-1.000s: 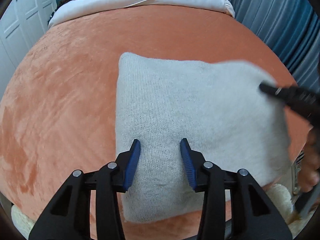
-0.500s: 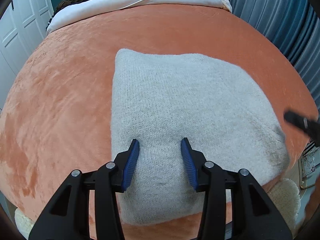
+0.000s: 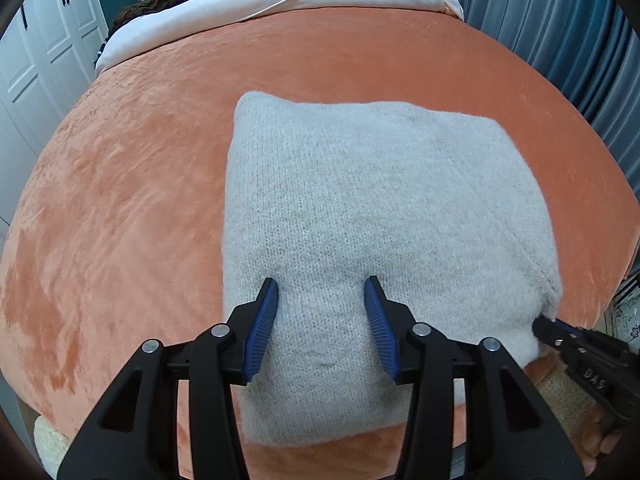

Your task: Fold small clothes

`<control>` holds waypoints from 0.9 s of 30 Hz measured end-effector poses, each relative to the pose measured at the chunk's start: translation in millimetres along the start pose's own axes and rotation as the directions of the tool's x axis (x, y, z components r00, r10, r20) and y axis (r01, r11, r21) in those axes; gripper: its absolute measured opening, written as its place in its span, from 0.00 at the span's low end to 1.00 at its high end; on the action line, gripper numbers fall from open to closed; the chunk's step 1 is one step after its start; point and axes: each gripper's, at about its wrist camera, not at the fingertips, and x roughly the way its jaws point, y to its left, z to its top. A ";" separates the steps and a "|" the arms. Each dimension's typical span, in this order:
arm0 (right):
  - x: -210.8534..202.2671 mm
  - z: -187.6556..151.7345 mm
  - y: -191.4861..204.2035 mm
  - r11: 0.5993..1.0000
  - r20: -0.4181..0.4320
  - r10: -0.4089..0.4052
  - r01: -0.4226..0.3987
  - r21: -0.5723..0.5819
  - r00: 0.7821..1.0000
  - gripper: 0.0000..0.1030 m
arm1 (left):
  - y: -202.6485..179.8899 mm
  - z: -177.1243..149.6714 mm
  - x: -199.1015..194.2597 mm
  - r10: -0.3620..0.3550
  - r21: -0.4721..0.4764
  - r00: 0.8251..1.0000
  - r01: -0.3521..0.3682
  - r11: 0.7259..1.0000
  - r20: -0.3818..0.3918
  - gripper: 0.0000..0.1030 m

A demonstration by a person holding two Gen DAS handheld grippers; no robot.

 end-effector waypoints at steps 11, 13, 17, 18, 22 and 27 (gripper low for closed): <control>-60.1 27.5 7.8 0.998 0.135 0.051 -0.054 0.019 0.990 0.60 | 78.4 -9.9 -35.8 -0.321 -0.307 0.942 0.334 0.891 0.091 0.77; -55.4 37.3 10.2 0.997 0.130 0.070 -0.073 0.020 0.989 0.61 | 95.5 -15.7 -30.2 -0.322 -0.362 0.944 0.326 0.873 0.071 0.77; -35.6 60.2 14.5 0.998 0.106 0.056 -0.058 0.013 0.993 0.62 | 108.4 -28.0 -28.7 -0.271 -0.371 0.962 0.267 0.889 0.045 0.77; -29.6 61.9 23.0 0.998 0.106 0.055 -0.056 0.008 0.993 0.62 | 107.8 -31.3 -29.4 -0.268 -0.361 0.963 0.264 0.895 0.040 0.77; 1.9 80.3 41.4 0.998 0.065 0.049 -0.046 -0.049 0.997 0.17 | 96.7 -36.6 -30.3 -0.278 -0.333 0.960 0.272 0.903 0.032 0.77; -43.6 91.5 62.0 0.989 0.215 0.116 -0.092 -0.116 0.970 0.09 | 77.9 -36.3 -28.7 -0.229 -0.245 0.973 0.224 0.943 0.008 0.77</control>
